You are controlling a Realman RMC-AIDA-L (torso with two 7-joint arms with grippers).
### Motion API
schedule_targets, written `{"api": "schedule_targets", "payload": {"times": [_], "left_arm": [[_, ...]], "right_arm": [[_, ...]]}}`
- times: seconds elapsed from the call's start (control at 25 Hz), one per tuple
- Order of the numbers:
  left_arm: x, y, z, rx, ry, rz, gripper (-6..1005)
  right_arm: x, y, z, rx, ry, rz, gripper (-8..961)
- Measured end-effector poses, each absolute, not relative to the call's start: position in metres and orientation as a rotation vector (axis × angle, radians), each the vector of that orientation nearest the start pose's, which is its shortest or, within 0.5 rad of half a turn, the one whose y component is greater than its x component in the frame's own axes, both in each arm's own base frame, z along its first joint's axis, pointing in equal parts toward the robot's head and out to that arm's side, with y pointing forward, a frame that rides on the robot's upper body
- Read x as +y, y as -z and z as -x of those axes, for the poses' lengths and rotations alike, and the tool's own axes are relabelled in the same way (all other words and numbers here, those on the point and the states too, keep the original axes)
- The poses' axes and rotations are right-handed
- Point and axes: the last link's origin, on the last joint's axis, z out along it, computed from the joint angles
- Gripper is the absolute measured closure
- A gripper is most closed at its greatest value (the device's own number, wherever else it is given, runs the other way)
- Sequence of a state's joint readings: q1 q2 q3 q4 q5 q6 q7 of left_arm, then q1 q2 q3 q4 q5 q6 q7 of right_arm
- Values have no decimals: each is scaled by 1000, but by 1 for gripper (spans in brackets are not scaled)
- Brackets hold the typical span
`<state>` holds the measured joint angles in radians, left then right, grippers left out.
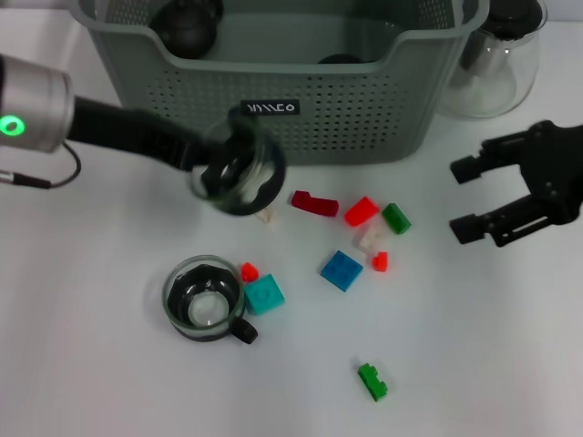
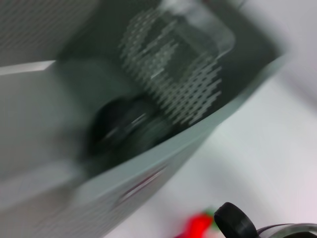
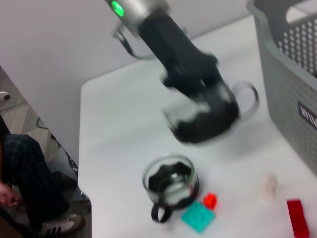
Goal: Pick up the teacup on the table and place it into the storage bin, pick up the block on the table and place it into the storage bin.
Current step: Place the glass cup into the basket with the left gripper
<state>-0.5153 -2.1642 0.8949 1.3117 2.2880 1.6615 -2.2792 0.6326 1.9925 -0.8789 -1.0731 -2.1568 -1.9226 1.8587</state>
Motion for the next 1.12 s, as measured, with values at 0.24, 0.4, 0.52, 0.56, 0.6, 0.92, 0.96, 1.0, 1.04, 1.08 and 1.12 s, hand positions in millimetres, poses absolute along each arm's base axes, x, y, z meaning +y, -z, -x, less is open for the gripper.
{"api": "schedule_targets", "payload": {"times": [0.24,0.4,0.52,0.56,0.6,0.92,0.96,1.0,1.04,1.08,1.12], "left_arm": [[339,-53,162,-991,528,2789,941],[359,-62,134,-904,556,2792,942],[384,-67,118,-872,522,2717,943],[392,-68,114,-870,506,2683,943],[399,-69,111,-870,486,2653,944],[466,-59,112,-988,298,2377,945],[470,-58,113,-996,292,2356,945],[475,-56,114,-1003,290,2335,945],[481,-51,117,-1015,274,2311,945],[484,-49,118,-1022,260,2297,945],[486,-46,118,-1029,239,2285,944]], "right_arm": [[334,-65,-213,701,-143,3098,25],[338,-67,-218,738,-128,3070,26],[340,-67,-218,742,-128,3056,26],[340,-67,-218,742,-129,3052,26],[341,-66,-218,742,-130,3046,26],[344,-67,-221,748,-83,3027,25],[344,-67,-222,755,-69,3025,25],[345,-67,-222,762,-59,3024,25],[345,-67,-222,772,-47,3025,25],[345,-67,-220,778,-34,3027,25],[345,-68,-219,785,-16,3030,25]]}}
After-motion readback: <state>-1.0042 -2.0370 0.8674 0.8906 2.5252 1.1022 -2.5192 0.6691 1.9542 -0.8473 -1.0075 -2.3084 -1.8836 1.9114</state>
